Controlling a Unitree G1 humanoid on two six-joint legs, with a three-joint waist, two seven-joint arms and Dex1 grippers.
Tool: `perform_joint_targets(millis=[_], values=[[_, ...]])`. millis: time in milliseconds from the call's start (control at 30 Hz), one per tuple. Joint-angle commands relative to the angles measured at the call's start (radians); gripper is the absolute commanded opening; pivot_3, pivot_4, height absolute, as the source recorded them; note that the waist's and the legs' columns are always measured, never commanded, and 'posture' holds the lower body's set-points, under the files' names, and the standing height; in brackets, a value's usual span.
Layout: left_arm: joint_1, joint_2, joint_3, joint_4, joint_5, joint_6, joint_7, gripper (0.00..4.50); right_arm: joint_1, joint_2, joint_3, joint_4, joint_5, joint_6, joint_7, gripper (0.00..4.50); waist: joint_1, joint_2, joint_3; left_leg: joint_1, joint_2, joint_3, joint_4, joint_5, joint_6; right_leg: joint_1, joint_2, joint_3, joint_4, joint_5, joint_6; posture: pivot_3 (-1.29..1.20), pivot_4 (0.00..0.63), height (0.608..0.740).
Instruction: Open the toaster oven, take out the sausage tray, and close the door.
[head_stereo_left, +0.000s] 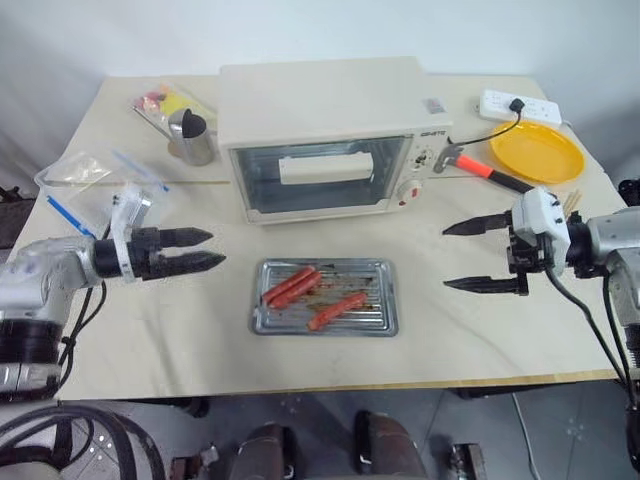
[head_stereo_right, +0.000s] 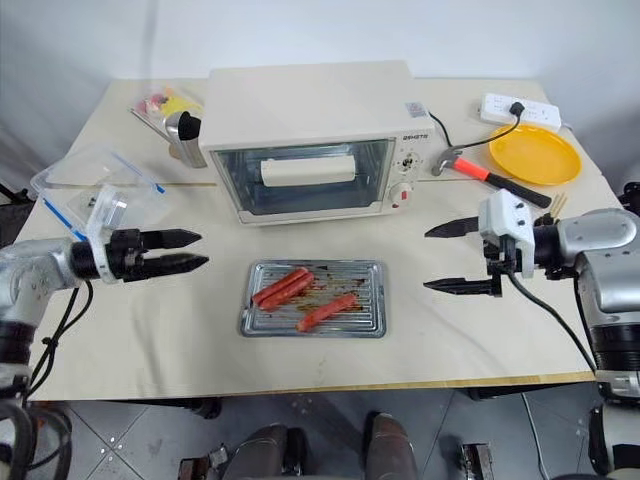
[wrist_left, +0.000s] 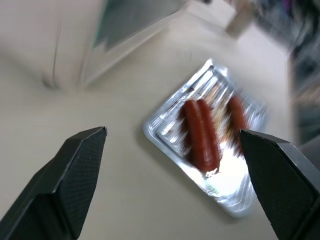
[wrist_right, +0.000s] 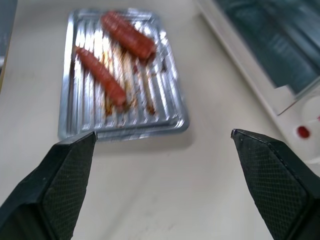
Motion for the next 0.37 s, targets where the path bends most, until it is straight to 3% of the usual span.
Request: perform_joint_targets(millis=[33, 200, 367], values=[[0.109, 0.010, 0.028, -0.048, 0.083, -0.252, -0.062, 4.46, 0.015, -0.012, 0.006, 0.028, -0.042, -0.089, 0.017, 4.50, 0.000, 0.000, 0.000, 0.000, -0.001, 0.002, 0.000, 0.000, 0.000, -0.001, 0.000, 0.000, 0.000, 0.000, 0.000, 0.00, 0.150, 0.740], [0.180, 0.011, 0.048, 0.011, 0.093, -0.407, -0.144, 4.46, 0.029, -0.010, -0.001, 0.066, -0.060, -0.120, -0.011, 4.50, 0.003, 0.000, 0.000, 0.000, 0.002, 0.004, 0.001, 0.000, 0.001, -0.002, -0.001, 0.000, 0.001, 0.000, -0.001, 0.00, 0.150, 0.740], [0.308, 0.009, 0.150, 0.055, 0.019, -0.357, -0.177, 4.46, 0.155, -0.023, -0.073, 0.104, -0.077, -0.130, -0.126, 4.50, 0.001, 0.000, 0.000, 0.001, 0.004, 0.007, 0.001, -0.004, 0.003, -0.003, -0.001, -0.003, 0.002, 0.000, -0.001, 0.00, 0.150, 0.740]])
